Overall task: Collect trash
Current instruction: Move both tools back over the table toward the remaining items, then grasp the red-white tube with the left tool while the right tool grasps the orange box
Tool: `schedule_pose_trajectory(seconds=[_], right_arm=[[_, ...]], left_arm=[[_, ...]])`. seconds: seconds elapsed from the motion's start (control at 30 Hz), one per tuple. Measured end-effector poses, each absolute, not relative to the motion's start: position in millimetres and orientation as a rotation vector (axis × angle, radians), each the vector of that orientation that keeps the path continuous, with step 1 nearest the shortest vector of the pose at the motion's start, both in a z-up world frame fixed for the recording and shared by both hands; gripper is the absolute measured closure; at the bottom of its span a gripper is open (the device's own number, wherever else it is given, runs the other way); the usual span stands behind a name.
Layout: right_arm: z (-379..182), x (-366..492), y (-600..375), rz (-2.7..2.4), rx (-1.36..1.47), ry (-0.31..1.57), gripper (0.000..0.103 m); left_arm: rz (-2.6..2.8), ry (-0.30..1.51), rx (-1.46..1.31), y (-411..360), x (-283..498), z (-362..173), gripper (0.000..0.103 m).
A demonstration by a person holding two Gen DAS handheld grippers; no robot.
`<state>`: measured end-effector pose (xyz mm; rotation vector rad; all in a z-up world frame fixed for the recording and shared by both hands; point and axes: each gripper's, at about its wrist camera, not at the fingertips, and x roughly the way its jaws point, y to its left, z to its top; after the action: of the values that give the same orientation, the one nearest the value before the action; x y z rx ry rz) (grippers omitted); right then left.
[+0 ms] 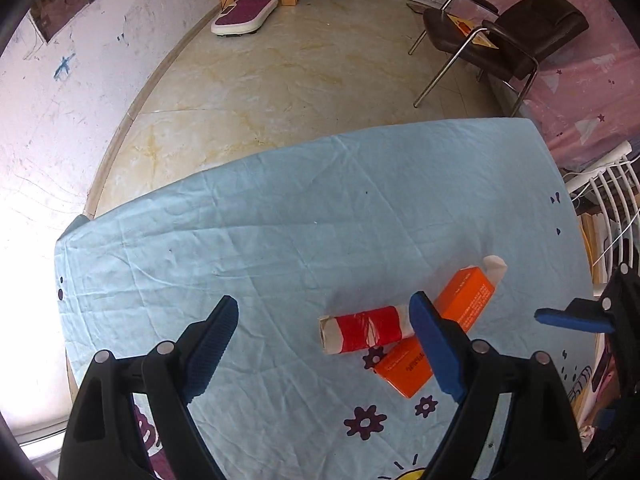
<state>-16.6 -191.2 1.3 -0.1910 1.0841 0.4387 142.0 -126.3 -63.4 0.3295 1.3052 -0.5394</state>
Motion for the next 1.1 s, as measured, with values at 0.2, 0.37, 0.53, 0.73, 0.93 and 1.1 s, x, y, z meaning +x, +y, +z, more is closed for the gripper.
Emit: schedule_pose_trajectory(seconds=[0.2,0.37,0.53,0.73,0.93,1.1], right_arm=[[-7.0,-15.8,-195.9,0.460,-0.233,1.097,0.005],[2.4,-17.6,-212.3,0.450,-0.232,1.084,0.005],[13.5,-22.4,-229.1,0.446,-0.215,1.049,0.005],[11.8,-23.9,-234.0,0.453,-0.196,1.037,0.005],[9.2,-14.7,-229.4,0.466,-0.212,1.035,0.005],[3.3,-3.9,-203.0,0.521,-0.293,1.055,0.005]], left_arm=[[-0.538,1.328,0.371,-137.8,138.3,-69.9,0.020],[-0.550,1.376,0.346,-141.8,136.2,-70.5,0.024],[-0.528,1.429,0.307,-139.9,138.4,-74.5,0.046],[-0.509,1.444,0.326,-145.7,134.3,-81.8,0.051],[-0.519,1.443,0.255,-134.4,138.4,-77.3,0.051],[-0.508,1.401,0.172,-96.8,152.8,-55.4,0.051]])
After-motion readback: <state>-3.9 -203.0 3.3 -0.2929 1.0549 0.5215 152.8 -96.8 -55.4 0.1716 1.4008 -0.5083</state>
